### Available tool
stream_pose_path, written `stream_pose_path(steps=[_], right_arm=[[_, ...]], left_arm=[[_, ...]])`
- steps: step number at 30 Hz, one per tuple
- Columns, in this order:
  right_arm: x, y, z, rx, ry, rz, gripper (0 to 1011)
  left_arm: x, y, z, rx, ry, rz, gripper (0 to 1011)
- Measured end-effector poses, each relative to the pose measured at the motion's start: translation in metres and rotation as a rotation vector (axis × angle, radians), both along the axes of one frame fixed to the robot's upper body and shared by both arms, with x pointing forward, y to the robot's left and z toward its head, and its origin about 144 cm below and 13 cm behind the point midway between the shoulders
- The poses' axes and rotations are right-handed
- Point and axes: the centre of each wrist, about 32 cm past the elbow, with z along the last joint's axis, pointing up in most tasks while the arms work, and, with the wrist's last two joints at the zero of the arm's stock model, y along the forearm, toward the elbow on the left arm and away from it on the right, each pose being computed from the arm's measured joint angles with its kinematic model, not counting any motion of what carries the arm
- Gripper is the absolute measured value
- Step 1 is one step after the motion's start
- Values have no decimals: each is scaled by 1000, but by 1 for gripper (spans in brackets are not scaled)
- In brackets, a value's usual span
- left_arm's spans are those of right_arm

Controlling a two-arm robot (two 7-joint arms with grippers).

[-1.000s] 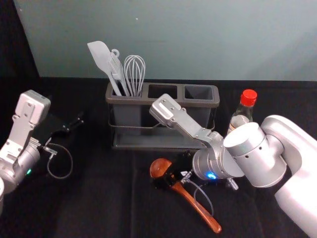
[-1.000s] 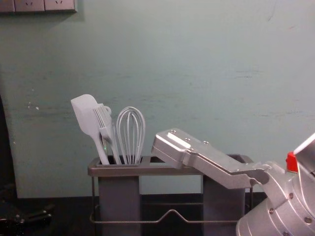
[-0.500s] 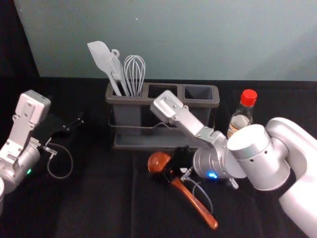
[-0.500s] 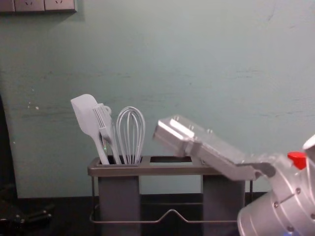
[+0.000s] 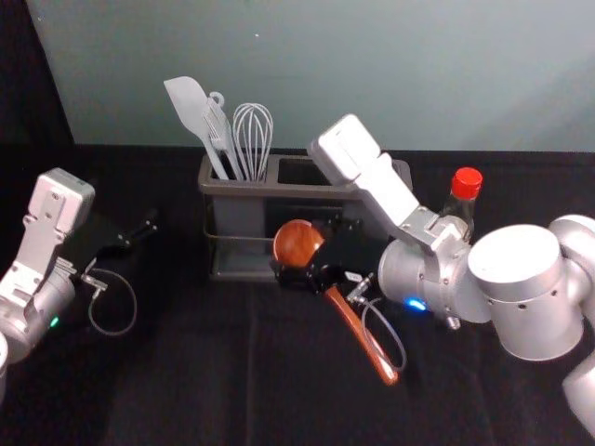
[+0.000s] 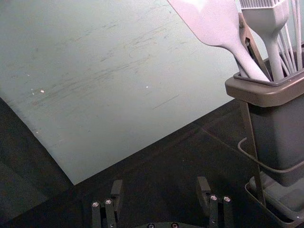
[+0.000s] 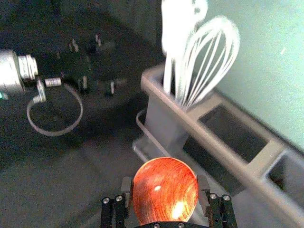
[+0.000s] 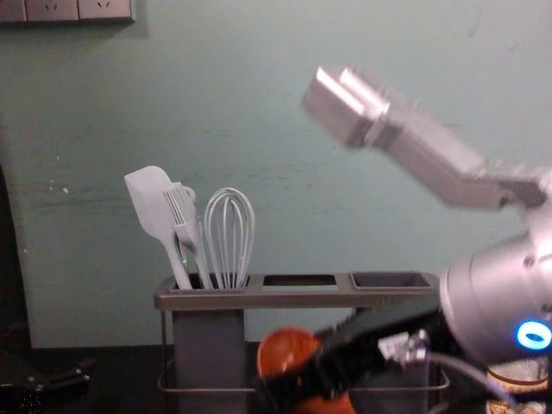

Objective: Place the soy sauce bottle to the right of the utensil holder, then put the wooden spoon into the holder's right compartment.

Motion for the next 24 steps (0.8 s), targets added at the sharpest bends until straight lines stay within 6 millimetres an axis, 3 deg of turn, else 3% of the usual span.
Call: stream_pose_path(steps=[10,24], right_arm=[[-19,-11,30,118,-191,-25,838],[-16,-18,61,222,-365,-87,838]], left_arm=[[0,0,0,0,0,0,1005],[0,0,0,0,0,0,1005]])
